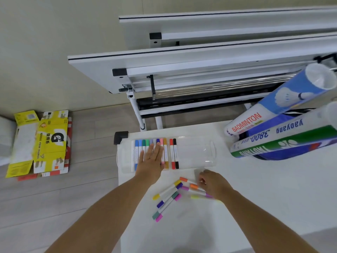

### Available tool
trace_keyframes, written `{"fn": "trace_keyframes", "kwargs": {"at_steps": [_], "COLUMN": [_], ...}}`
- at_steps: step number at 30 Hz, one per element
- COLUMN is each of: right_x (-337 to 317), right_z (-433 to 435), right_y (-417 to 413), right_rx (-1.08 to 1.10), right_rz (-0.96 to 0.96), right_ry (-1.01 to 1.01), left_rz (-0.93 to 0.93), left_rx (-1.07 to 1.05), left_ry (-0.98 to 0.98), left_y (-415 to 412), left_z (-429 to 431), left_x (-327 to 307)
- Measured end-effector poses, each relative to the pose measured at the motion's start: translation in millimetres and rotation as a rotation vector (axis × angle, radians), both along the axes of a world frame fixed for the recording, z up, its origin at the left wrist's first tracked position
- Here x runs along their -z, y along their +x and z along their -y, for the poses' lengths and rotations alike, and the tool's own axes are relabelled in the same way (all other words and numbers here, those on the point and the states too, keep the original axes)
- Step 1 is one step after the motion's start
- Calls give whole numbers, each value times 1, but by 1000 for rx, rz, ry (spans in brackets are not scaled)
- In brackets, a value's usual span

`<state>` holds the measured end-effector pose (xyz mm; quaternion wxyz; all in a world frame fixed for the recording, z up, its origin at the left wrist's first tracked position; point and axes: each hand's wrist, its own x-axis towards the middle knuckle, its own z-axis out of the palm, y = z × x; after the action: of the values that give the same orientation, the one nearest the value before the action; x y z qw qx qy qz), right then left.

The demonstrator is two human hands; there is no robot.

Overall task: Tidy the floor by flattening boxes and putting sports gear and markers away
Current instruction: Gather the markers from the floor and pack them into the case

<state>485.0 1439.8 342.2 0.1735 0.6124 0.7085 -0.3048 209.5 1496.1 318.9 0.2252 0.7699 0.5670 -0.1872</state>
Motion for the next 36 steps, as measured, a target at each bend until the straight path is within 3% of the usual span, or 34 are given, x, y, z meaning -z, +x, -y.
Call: {"fn": "trace_keyframes", "kwargs": {"at_steps": [11,15,19,23,36], "right_x": [1,-9,-12,-2,16], "right_z": [2,-13,-43,-74,-102], "right_y": [-11,-15,-40,-69,-83], "right_rx": [-97,76,415,631,623], "right_rz": [-39,-123,-250,-236,-3], "right_ry": [79,96,82,-15,-48], "left_rz": [-29,-21,-17,-14,5], "left_rx": [34,24,25,20,17], "left_ry": [-9,-7,-3,-5,16], "left_y": [-1,-1,-1,-1,-1], "left_z": [0,1,1,1,3], "left_x": [-3,-3,0,3,8]}}
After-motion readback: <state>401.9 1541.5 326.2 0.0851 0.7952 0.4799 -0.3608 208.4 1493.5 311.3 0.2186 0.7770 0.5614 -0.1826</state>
